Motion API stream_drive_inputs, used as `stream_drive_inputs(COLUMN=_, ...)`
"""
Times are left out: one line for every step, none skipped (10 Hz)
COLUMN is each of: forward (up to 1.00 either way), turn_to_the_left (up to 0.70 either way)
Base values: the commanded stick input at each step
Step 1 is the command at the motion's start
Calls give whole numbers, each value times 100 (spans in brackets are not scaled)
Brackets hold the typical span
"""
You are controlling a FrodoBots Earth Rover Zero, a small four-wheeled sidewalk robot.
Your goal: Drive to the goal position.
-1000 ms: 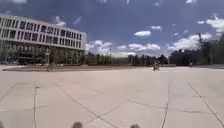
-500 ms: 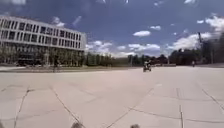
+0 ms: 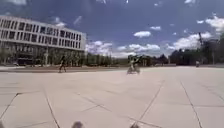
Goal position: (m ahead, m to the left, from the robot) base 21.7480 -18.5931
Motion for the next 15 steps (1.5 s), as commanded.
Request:
stream_drive_inputs(forward=70, turn_to_the_left=-13)
stream_drive_inputs(forward=70, turn_to_the_left=-23)
stream_drive_inputs(forward=70, turn_to_the_left=-33)
stream_drive_inputs(forward=70, turn_to_the_left=-33)
stream_drive_inputs(forward=70, turn_to_the_left=-33)
stream_drive_inputs(forward=70, turn_to_the_left=-32)
stream_drive_inputs(forward=70, turn_to_the_left=-32)
stream_drive_inputs(forward=70, turn_to_the_left=-21)
stream_drive_inputs(forward=70, turn_to_the_left=-5)
stream_drive_inputs(forward=70, turn_to_the_left=0)
stream_drive_inputs(forward=70, turn_to_the_left=0)
stream_drive_inputs(forward=70, turn_to_the_left=0)
stream_drive_inputs(forward=70, turn_to_the_left=0)
stream_drive_inputs(forward=70, turn_to_the_left=0)
stream_drive_inputs(forward=70, turn_to_the_left=0)
